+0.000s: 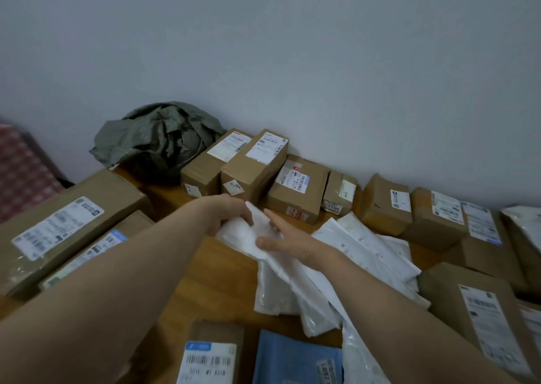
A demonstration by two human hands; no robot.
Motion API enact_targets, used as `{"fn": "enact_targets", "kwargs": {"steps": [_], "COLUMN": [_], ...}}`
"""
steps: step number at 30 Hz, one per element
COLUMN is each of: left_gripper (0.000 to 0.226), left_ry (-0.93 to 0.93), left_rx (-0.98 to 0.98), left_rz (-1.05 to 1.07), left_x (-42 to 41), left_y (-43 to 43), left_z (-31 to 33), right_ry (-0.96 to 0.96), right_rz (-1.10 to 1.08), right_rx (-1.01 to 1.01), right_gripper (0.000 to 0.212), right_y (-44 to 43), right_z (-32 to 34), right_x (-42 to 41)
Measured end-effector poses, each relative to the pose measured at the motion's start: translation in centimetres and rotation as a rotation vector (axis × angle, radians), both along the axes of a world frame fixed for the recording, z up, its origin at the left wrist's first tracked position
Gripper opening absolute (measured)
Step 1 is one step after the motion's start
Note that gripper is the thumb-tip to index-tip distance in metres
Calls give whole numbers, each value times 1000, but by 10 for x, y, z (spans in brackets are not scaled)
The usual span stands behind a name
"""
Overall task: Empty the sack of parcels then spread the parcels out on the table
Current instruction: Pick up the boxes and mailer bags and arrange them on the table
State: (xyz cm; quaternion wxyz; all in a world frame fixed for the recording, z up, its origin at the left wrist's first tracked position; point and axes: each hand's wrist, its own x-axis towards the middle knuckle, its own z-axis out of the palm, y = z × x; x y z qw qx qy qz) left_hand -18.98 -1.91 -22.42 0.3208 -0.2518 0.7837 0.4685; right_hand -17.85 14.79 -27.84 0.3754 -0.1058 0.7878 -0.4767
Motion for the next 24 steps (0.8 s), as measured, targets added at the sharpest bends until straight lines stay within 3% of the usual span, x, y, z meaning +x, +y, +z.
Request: {"fn": "enact_targets", "kwargs": {"steps": [2,3,5,7,8,10,14,17,21,24], "left_gripper": [21,17,20,25,27,26,52,35,42,62], "left_ry": [-6,-2,24,89,118,173,273,321,339,263], "left_rx": [22,36,105,220,258,203,12,-47,-152,-388], "left_rz": [70,113,222,358,440,499,273,249,235,111], "left_x": [6,9,13,17,19,26,31,35,27,28], "left_y": [-6,-10,-15,-20,-22,-26,-36,-45,-58,-61], "left_z": [15,18,19,15,14,13,-1,-7,-26,-44], "right_ry": [-127,-137,13,196,234,245,185,283,589,611], "right_rz": [105,166,267,184,93,-69,-180,-259,-411,-368], "right_rx": [-6,44,222,250,225,178,97,108,321,483], "right_gripper": [138,128,89,46,36,30,23,14,52,51], "right_y": [-1,0,0,0,2,7,11,3,-1,12], "right_z": [19,27,38,46,50,56,65,56,22,-8], "right_x": [2,4,8,7,4,-3,-15,-24,-32,-25]}}
